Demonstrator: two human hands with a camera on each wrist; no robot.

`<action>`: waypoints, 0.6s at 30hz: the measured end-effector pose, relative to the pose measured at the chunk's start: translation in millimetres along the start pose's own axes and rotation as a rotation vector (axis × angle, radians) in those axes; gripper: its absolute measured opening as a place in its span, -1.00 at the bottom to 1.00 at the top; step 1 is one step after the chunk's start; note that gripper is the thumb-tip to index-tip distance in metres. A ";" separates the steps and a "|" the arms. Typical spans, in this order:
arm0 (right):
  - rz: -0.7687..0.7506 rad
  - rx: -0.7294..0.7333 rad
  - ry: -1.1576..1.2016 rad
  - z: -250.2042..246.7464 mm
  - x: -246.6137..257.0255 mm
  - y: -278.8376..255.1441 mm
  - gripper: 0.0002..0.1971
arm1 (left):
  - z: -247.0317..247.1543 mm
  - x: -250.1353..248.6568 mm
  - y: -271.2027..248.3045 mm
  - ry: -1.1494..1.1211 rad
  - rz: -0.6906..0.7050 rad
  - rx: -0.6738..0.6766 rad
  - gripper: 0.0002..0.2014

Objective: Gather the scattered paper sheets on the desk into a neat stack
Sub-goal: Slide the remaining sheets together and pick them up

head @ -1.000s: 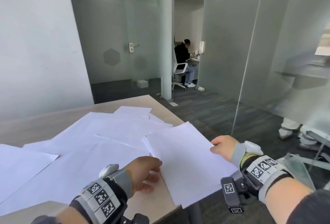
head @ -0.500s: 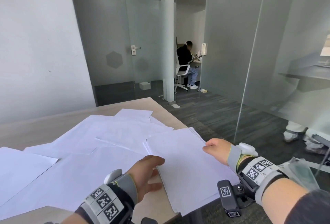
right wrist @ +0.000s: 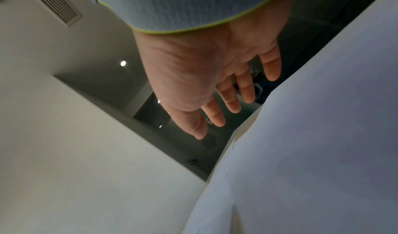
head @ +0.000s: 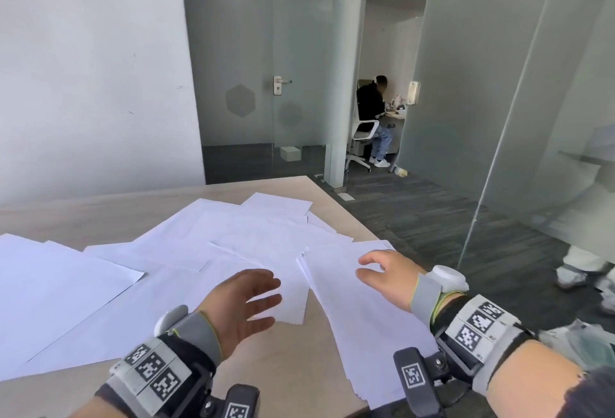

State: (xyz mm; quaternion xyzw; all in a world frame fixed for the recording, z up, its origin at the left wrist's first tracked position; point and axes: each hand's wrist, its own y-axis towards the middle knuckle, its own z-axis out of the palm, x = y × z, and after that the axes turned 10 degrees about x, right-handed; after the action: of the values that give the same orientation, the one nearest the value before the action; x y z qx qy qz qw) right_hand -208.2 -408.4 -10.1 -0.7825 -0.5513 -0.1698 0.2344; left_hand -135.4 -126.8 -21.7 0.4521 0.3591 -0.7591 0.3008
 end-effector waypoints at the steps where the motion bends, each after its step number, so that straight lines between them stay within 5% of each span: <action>1: -0.045 0.025 -0.003 6.4 14.5 -0.4 -0.56 | -10.1 -5.0 -0.2 -0.038 0.010 -0.022 -0.81; 9: -0.233 0.224 -0.117 76.3 121.5 24.5 -0.49 | -102.7 -29.0 -13.7 -0.254 0.082 -0.200 -0.91; 18: -0.005 0.268 -0.452 125.5 178.9 96.9 0.09 | -148.1 -38.9 -24.9 0.037 0.213 -0.315 -0.88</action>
State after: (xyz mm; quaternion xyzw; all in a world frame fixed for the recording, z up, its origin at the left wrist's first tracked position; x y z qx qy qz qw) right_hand -56.1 -226.1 -38.2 -0.7613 -0.6091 0.0832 0.2063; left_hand -69.2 13.3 -29.1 0.4487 0.4291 -0.6488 0.4401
